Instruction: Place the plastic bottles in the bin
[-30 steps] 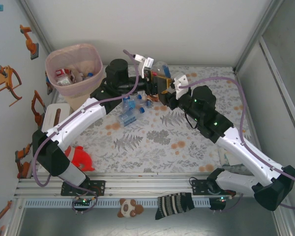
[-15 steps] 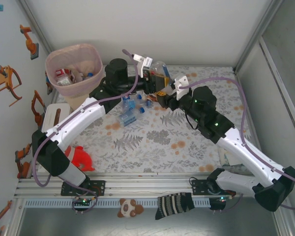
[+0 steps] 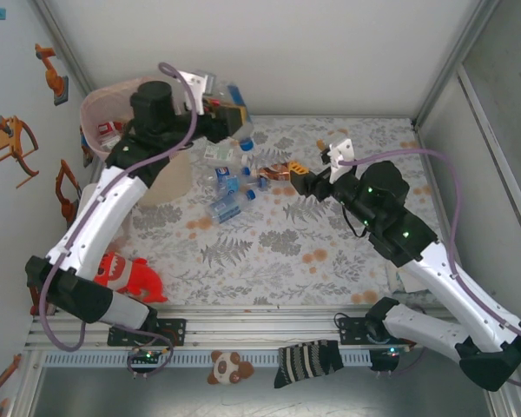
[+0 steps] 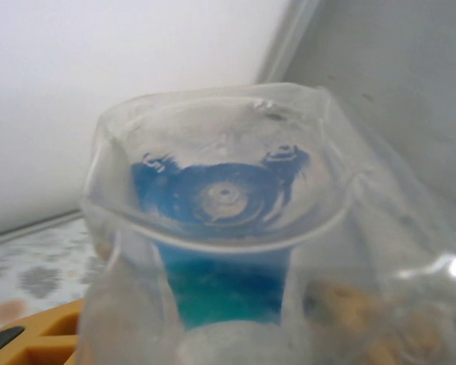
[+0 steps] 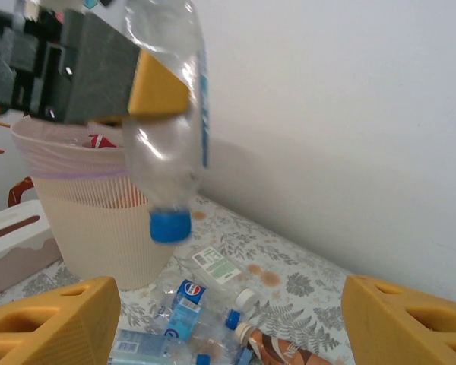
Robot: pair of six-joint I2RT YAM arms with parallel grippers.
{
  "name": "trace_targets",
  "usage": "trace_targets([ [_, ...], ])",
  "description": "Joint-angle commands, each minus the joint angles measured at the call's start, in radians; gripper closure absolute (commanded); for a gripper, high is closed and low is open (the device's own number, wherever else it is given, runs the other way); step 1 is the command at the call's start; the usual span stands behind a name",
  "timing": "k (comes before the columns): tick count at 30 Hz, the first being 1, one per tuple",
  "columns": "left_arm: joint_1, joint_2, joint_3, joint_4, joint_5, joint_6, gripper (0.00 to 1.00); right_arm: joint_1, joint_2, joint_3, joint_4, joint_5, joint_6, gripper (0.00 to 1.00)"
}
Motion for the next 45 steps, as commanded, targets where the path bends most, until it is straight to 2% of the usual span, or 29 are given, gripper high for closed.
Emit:
trace_targets([
  [1,0.072,-0.044,0.082,-0.165,-0.122,0.133,0.49,0.004,-0.004,0.019,-0.021,0.020,-0.004,0.24],
  [7,0.206,-0.009,0.196,-0.318,-0.264,0.241,0.49,0.004,0.011,0.029,-0.020,0.011,-0.006,0.24],
  [10,0.244,0.040,0.257,-0.390,-0.342,0.345,0.49,0.004,0.017,0.033,-0.021,0.007,-0.009,0.24],
  [12,0.250,0.077,0.279,-0.417,-0.426,0.461,0.49,0.004,0.017,0.033,-0.021,0.005,-0.011,0.24],
  [18,0.252,0.150,0.244,-0.325,-0.688,0.749,0.53,0.004,0.019,0.033,-0.028,0.002,-0.013,0.24],
  [24,0.270,0.270,0.295,-0.297,-0.810,0.905,0.54,0.004,0.025,0.030,-0.028,-0.001,-0.014,0.24],
  [30,0.300,0.340,0.280,-0.272,-0.801,0.981,0.53,0.004,0.037,0.030,-0.037,-0.005,-0.014,0.24],
  [37,0.364,0.407,0.273,-0.266,-0.735,0.966,0.52,0.004,0.048,0.035,-0.049,-0.005,-0.017,0.24],
  [45,0.426,0.526,0.332,-0.369,-0.663,0.902,0.48,0.004,0.066,0.030,-0.049,-0.004,-0.014,0.24],
])
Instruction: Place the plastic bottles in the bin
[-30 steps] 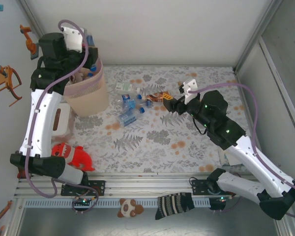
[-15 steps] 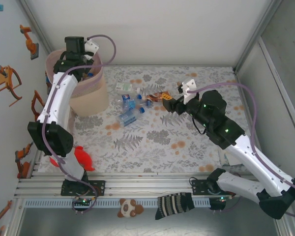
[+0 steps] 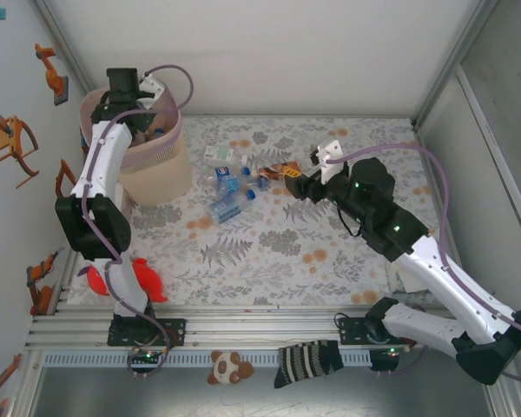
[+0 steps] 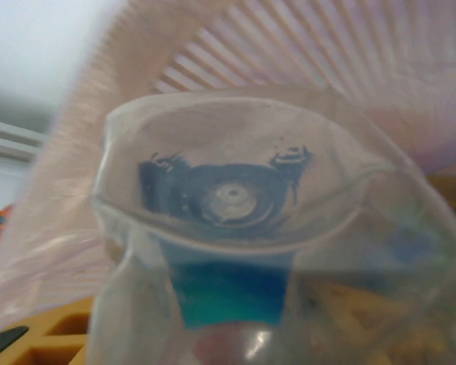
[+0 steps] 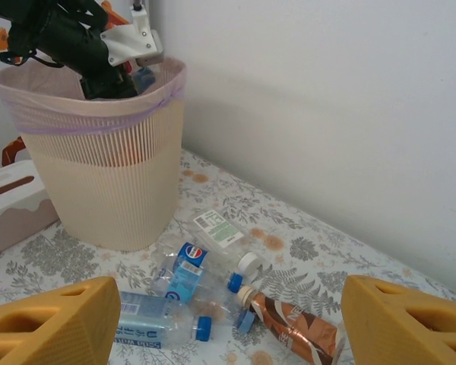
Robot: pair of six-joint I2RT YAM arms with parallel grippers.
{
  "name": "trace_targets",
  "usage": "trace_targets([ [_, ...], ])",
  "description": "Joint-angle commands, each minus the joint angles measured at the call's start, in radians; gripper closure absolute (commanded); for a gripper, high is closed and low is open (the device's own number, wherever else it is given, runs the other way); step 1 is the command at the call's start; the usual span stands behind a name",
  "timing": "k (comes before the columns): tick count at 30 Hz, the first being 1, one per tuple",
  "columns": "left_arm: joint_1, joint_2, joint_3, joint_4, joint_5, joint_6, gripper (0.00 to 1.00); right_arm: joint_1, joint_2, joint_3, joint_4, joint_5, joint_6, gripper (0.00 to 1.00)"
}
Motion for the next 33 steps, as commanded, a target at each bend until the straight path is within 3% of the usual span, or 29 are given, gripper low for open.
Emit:
trace_targets([
  [1,0.030,0.051,0.031,-0.093,0.026,-0.025,0.46,0.004,0.015,0.030,0.001,0.001,-0.010,0.24],
  [6,0.037,0.079,0.055,-0.206,0.118,-0.055,0.32,0.004,0.021,0.029,0.004,0.004,-0.010,0.24],
  [11,0.049,-0.003,0.024,-0.205,0.276,-0.138,0.20,0.004,0.027,0.037,0.008,-0.004,-0.010,0.24],
  [19,0.063,-0.132,0.022,-0.181,0.459,-0.238,0.14,0.004,0.020,0.039,0.005,0.007,-0.009,0.24],
  [24,0.067,-0.186,0.016,-0.163,0.545,-0.299,0.22,0.004,0.029,0.054,-0.017,0.013,0.001,0.24],
  [33,0.067,-0.140,0.039,-0.113,0.608,-0.425,0.51,0.004,0.029,0.059,-0.022,0.016,0.004,0.24],
])
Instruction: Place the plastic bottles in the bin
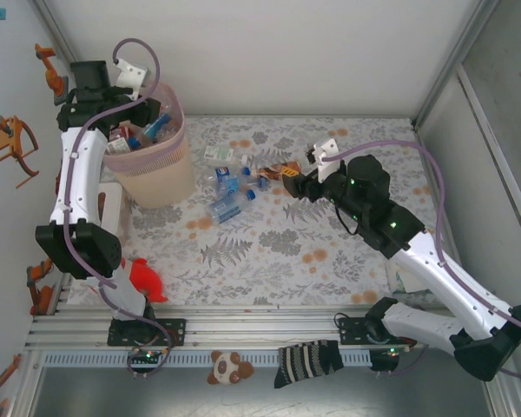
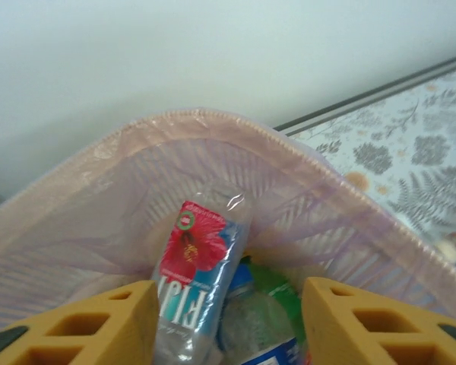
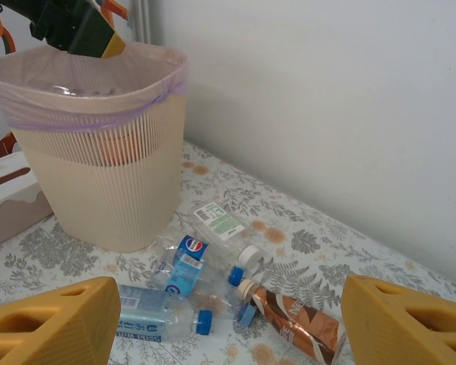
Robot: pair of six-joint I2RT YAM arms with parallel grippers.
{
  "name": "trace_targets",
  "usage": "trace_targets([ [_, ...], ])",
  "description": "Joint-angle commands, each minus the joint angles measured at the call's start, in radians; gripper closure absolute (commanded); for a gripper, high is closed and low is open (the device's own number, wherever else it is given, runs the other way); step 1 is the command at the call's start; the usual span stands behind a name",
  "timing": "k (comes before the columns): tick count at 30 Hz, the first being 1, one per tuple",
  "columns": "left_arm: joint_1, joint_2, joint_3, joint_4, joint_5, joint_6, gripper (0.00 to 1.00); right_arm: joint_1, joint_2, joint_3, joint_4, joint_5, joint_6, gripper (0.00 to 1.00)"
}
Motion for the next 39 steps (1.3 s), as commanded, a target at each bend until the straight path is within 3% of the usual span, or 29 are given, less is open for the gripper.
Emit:
trace_targets([
  [1,0.005,0.058,0.034,0.021,0.072,-0.094,0.52,0.004,0.003,0.045,-0.011,0.015,0.003,0.24],
  [6,0.004,0.154,0.092,-0.002,0.131,-0.138,0.54,0.004,0.004,0.046,-0.014,0.019,0.011,0.24],
  [12,0.005,0.250,0.116,-0.015,0.064,-0.120,0.53,0.004,0.011,0.049,-0.019,0.020,0.013,0.25],
  [18,0.008,0.302,0.140,-0.091,0.083,-0.122,0.54,0.004,0.022,0.052,-0.019,0.020,0.017,0.25],
  [31,0.012,0.133,0.095,-0.062,0.101,-0.170,0.53,0.004,0.079,0.092,-0.051,0.037,0.041,0.24],
  [35,0.016,0.092,0.112,-0.063,0.112,-0.185,0.52,0.001,0.134,0.134,-0.118,0.105,0.062,0.24],
  [39,0.016,0.045,0.103,-0.064,0.142,-0.203,0.52,-0.026,0.208,0.173,-0.174,0.074,0.085,0.25],
])
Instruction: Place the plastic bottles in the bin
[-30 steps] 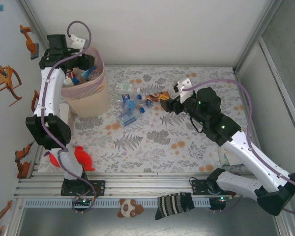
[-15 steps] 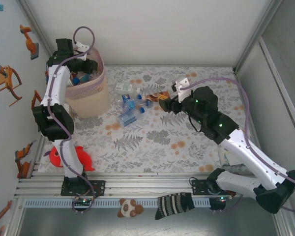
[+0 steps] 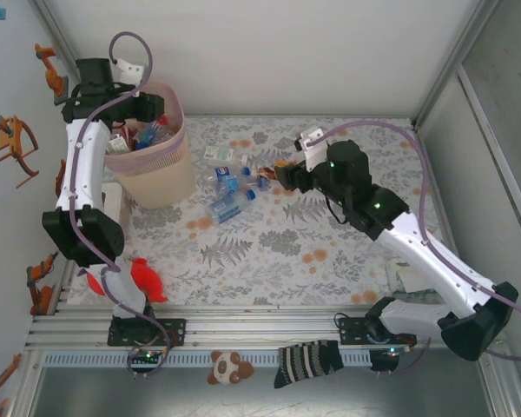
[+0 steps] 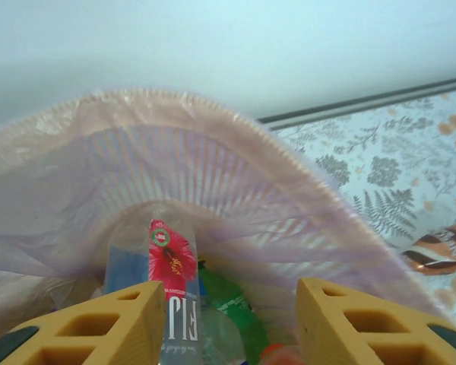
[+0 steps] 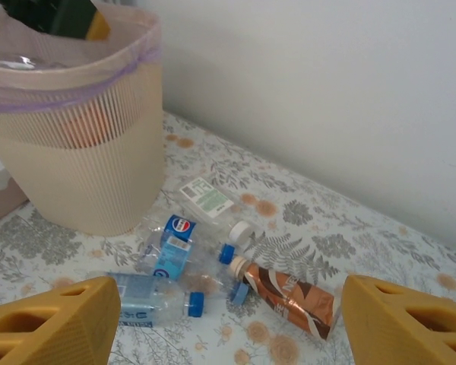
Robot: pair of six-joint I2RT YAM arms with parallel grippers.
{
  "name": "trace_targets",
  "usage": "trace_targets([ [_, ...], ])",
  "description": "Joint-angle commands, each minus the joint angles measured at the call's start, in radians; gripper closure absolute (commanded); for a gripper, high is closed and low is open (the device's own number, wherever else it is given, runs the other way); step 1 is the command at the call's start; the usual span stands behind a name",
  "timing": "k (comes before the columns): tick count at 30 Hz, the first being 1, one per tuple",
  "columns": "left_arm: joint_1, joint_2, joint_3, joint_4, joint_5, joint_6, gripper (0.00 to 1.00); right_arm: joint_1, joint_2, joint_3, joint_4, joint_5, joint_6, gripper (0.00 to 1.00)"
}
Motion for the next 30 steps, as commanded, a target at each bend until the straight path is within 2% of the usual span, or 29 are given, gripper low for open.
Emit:
trace_targets([
  [1,0.005,-0.059,0.008,-0.015,0.051,-0.036,0.52,-0.027,0.057,0.051,-0.068,-0.006,0.032,0.25],
  [5,0.005,-0.115,-0.032,-0.010,0.090,-0.057,0.51,-0.073,0.153,0.090,-0.107,-0.090,0.001,0.26],
  [7,0.005,-0.146,-0.063,-0.010,0.117,-0.065,0.50,-0.110,0.211,0.115,-0.128,-0.175,-0.043,0.26],
  [18,-0.009,-0.344,-0.328,0.126,0.229,-0.166,0.47,-0.314,0.542,0.309,-0.250,-0.445,-0.411,0.27],
  [24,-0.028,-0.399,-0.397,0.156,0.262,-0.189,0.46,-0.347,0.722,0.424,-0.311,-0.423,-0.682,0.25],
  [30,-0.047,-0.427,-0.409,0.151,0.266,-0.184,0.45,-0.366,0.889,0.551,-0.335,-0.418,-0.823,0.21],
])
